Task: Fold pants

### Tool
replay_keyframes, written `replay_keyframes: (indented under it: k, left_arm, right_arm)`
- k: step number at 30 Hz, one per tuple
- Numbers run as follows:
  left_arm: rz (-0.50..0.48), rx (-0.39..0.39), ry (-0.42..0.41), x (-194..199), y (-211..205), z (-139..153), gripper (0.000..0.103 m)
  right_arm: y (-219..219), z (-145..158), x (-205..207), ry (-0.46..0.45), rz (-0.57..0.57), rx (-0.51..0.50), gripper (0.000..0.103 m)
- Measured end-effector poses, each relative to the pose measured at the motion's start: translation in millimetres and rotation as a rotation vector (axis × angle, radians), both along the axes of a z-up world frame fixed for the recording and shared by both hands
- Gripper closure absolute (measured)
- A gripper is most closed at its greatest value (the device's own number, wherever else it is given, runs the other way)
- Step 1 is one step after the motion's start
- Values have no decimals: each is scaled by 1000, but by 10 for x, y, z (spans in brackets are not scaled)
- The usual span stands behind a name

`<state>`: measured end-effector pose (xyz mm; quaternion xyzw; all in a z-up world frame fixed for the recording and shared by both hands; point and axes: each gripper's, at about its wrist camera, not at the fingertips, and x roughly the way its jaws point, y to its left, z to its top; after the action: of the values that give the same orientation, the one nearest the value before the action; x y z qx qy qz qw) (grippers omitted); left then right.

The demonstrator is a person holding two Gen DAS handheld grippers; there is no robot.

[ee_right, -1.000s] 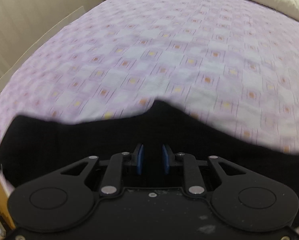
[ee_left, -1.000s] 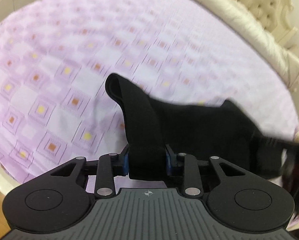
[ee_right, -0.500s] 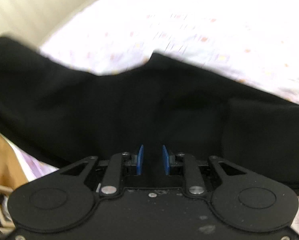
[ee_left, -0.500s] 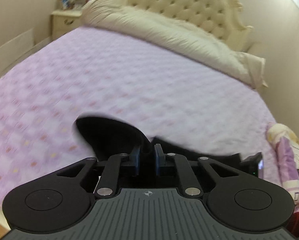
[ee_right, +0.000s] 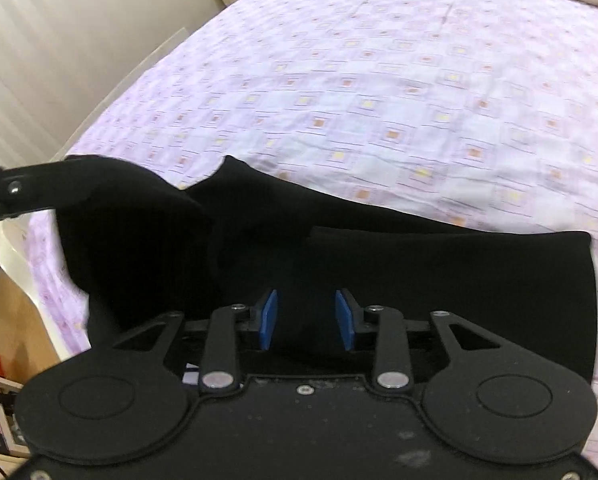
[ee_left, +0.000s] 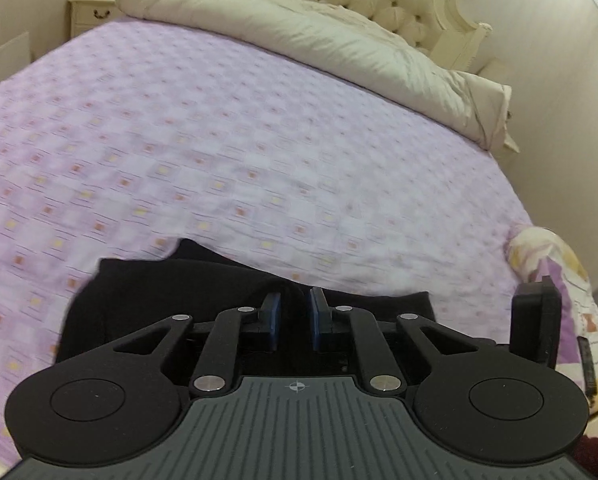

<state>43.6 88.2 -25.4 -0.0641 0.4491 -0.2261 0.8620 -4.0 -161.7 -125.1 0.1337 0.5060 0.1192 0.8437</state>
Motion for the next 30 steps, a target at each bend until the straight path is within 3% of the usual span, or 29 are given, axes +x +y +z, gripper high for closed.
replay_keyframes:
  k: [4,10,13,16,19,21,25,27,28,30]
  left_arm:
    - [-22,-9,-82,-42,162,187,89]
    - [35,16,-156,124,1068,526,89]
    - [80,64,-115,230,1573,442,89]
    - [134,124,-39,305,1930,226,87]
    - [170,152,30,312,2149,-9,86]
    - [174,151,70,304,2228,-112,79]
    - [140,142,124,275,2298,-272,79]
    - [129,132,142,265,2360,-318,79]
    - [129,126,145,260,2399,-335,79]
    - [149,116,147,262,2502,-359,79]
  right_arm:
    - [41,17,-38,2,9,-3,65]
    - [382,-75,63,41,23,30,64]
    - [685,-146,123,58,35,70,55]
    - [995,-235,196,99,54,107,36]
    - [1233,-366,232,171,28,92,33]
    - [1310,-426,200,192,-13,90,30]
    - [1429,-436,123,151,-25,146,31]
    - [1556,-418,134,134,-8,138,86]
    - [1631,-378,153,126,1,118,95]
    - [1832,-152,171,58,51,78,95]
